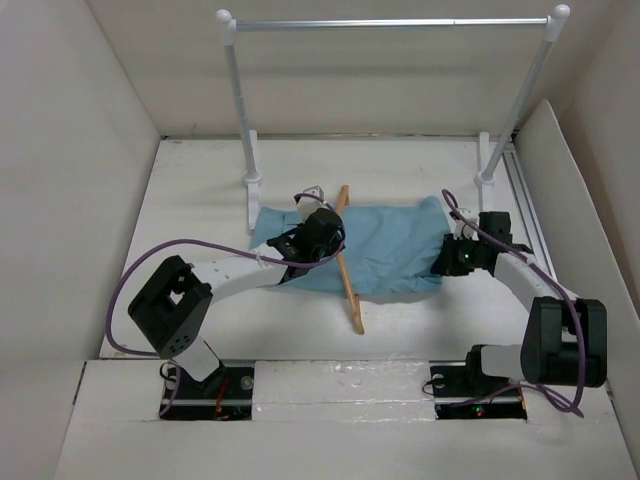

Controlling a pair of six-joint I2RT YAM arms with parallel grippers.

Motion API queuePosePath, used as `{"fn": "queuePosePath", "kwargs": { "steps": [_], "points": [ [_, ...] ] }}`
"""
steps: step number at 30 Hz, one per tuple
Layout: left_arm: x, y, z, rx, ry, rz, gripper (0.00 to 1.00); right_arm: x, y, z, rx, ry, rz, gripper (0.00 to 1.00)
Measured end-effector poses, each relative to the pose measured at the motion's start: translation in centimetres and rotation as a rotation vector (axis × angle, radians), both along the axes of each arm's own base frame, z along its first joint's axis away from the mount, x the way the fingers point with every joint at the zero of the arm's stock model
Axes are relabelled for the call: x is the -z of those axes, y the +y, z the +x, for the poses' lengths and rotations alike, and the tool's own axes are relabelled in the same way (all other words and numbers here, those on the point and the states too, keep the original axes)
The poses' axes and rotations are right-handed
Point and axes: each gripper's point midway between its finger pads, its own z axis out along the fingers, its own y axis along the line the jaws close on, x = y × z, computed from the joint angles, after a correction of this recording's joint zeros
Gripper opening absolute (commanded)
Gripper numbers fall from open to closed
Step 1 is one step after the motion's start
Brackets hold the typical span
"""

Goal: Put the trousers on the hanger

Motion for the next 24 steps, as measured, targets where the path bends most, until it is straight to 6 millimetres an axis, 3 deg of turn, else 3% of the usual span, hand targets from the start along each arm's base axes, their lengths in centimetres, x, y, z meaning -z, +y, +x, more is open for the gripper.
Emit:
{"fn": "queuePosePath", "kwargs": {
  "steps": [12, 24],
  "points": [
    [-1.0, 1.8, 0.7, 0.008, -0.037, 0.144, 0.00, 0.6, -0.2, -0.1, -0.007, 0.023, -0.026, 0.00],
    [-1.4, 1.0, -0.7, 0.082, -0.036, 0.224, 0.00, 1.3, 1.4, -0.1, -0.028, 0.027, -0.069, 0.00]
  ]
}}
